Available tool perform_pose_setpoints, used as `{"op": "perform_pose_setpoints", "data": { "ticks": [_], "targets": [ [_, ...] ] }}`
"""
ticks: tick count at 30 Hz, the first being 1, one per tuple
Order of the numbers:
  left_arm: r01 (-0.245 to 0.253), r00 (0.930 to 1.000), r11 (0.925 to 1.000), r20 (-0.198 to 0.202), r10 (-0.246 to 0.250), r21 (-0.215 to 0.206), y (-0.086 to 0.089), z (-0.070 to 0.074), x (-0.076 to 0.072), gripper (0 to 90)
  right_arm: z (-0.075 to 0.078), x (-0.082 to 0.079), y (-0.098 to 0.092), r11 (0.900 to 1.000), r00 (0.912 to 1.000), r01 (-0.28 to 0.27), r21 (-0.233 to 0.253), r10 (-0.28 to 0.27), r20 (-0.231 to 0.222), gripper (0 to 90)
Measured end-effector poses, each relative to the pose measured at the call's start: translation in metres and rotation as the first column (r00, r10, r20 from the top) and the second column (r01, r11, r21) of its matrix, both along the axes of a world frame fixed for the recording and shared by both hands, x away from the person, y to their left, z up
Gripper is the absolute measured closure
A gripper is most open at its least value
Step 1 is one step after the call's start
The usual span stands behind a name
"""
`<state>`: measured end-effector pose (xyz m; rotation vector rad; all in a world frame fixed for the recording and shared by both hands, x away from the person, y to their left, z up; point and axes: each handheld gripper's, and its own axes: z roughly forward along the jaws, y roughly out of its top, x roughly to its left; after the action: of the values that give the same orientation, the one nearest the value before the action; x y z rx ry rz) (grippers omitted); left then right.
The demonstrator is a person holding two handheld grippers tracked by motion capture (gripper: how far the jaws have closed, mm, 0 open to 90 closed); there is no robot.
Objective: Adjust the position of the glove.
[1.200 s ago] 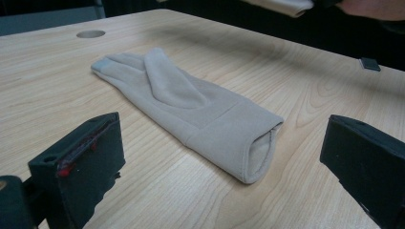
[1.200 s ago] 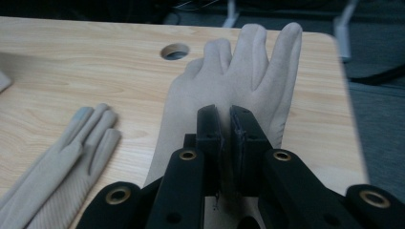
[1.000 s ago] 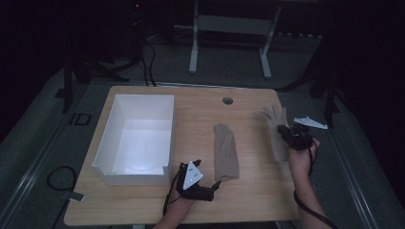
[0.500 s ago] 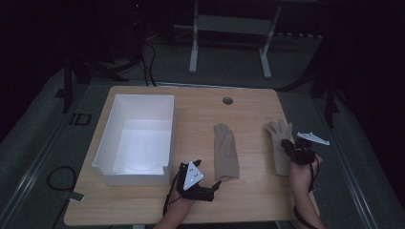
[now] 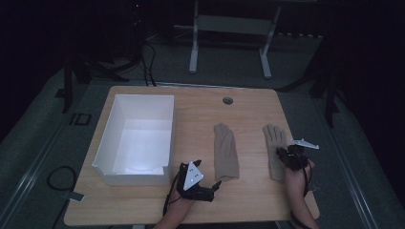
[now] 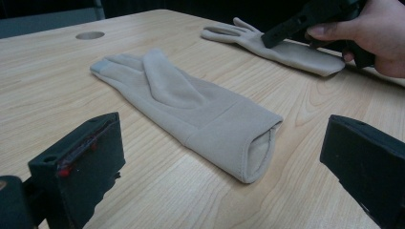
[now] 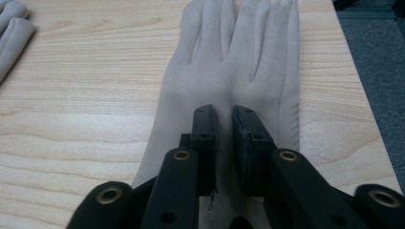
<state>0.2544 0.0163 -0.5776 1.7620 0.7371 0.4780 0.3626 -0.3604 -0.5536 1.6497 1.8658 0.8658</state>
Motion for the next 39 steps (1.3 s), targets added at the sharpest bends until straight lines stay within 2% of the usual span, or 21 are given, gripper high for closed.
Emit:
{"op": "perform_pose_setpoints", "data": {
  "ticks": [4, 6, 8, 10, 12, 13, 15, 18, 21, 23, 26, 29, 31, 32, 34, 36, 37, 39],
  "targets": [
    [0.000, 1.0000, 1.0000, 0.000, 0.000, 0.001, 0.000, 0.000, 0.000, 1.4, 0.004, 0.002, -0.002, 0.999, 0.9994, -0.034, -0.010, 0.034, -0.003, 70.1],
    [0.000, 1.0000, 1.0000, 0.001, 0.000, 0.000, 0.000, 0.000, 0.000, 1.4, 0.008, 0.004, -0.005, 0.995, 0.9954, -0.095, -0.008, 0.095, 0.002, 63.3],
    [-0.001, 1.0000, 1.0000, 0.001, 0.001, 0.001, 0.000, 0.000, 0.000, 1.4, 0.013, 0.006, -0.007, 0.985, 0.9854, -0.170, -0.026, 0.170, 0.006, 59.3],
    [-0.001, 1.0000, 1.0000, 0.001, 0.001, 0.001, 0.000, 0.000, 0.000, 1.4, 0.017, 0.006, -0.008, 0.968, 0.9710, -0.237, -0.081, 0.239, 0.011, 56.9],
    [0.000, 1.0000, 1.0000, 0.001, 0.000, 0.002, 0.000, 0.000, 0.000, 1.4, 0.020, 0.007, -0.012, 0.950, 0.9541, -0.298, -0.088, 0.299, -0.001, 55.8],
    [-0.001, 1.0000, 1.0000, 0.001, 0.001, 0.001, 0.000, 0.000, 0.000, 1.4, 0.021, 0.008, -0.014, 0.944, 0.9497, -0.311, -0.105, 0.313, 0.003, 55.9],
    [-0.002, 1.0000, 1.0000, 0.001, 0.002, 0.000, 0.000, 0.000, 0.000, 1.4, 0.022, 0.008, -0.019, 0.935, 0.9408, -0.338, -0.107, 0.339, -0.012, 56.1],
    [-0.002, 1.0000, 1.0000, 0.000, 0.002, 0.000, 0.000, 0.000, 0.000, 1.4, 0.021, 0.007, -0.021, 0.926, 0.9334, -0.358, -0.118, 0.358, -0.016, 55.6],
    [-0.001, 1.0000, 1.0000, 0.000, 0.001, 0.001, 0.000, 0.000, 0.000, 1.4, 0.014, 0.005, -0.024, 0.935, 0.9387, -0.344, -0.088, 0.345, -0.007, 54.1],
    [-0.001, 1.0000, 1.0000, 0.000, 0.001, 0.001, 0.000, 0.000, 0.000, 1.4, 0.007, 0.005, -0.024, 0.943, 0.9453, -0.326, -0.068, 0.326, -0.004, 54.2],
    [-0.001, 1.0000, 1.0000, -0.001, 0.001, 0.001, 0.000, 0.000, 0.000, 1.4, -0.001, 0.005, -0.023, 0.947, 0.9489, -0.315, -0.060, 0.316, -0.001, 55.8],
    [-0.001, 1.0000, 1.0000, -0.001, 0.001, -0.001, 0.000, 0.000, 0.000, 1.4, -0.002, 0.004, -0.022, 0.946, 0.9484, -0.316, -0.068, 0.317, 0.004, 57.1],
    [-0.001, 1.0000, 1.0000, -0.001, 0.001, -0.001, 0.000, 0.000, 0.000, 1.4, -0.003, 0.002, -0.019, 0.951, 0.9549, -0.294, -0.101, 0.297, 0.014, 72.8],
    [-0.001, 1.0000, 1.0000, -0.001, 0.001, 0.000, 0.000, 0.000, 0.000, 1.4, -0.002, 0.001, -0.018, 0.952, 0.9573, -0.285, -0.112, 0.289, 0.014, 77.8],
    [-0.001, 1.0000, 1.0000, -0.001, 0.001, 0.000, 0.000, 0.000, 0.000, 1.4, -0.001, 0.000, -0.015, 0.961, 0.9666, -0.253, -0.108, 0.256, 0.012, 81.3],
    [-0.002, 1.0000, 1.0000, -0.001, 0.002, 0.000, 0.000, 0.000, 0.000, 1.4, -0.001, 0.000, -0.014, 0.964, 0.9697, -0.241, -0.108, 0.244, 0.010, 82.2],
    [-0.002, 1.0000, 1.0000, -0.002, 0.002, 0.000, 0.000, 0.000, 0.000, 1.4, 0.003, -0.001, -0.012, 0.972, 0.9763, -0.214, -0.102, 0.216, 0.014, 83.3],
    [-0.002, 1.0000, 1.0000, -0.002, 0.002, -0.001, 0.000, 0.000, 0.000, 1.4, 0.009, -0.002, -0.010, 0.973, 0.9780, -0.204, -0.104, 0.207, 0.023, 83.4]
  ]
}}
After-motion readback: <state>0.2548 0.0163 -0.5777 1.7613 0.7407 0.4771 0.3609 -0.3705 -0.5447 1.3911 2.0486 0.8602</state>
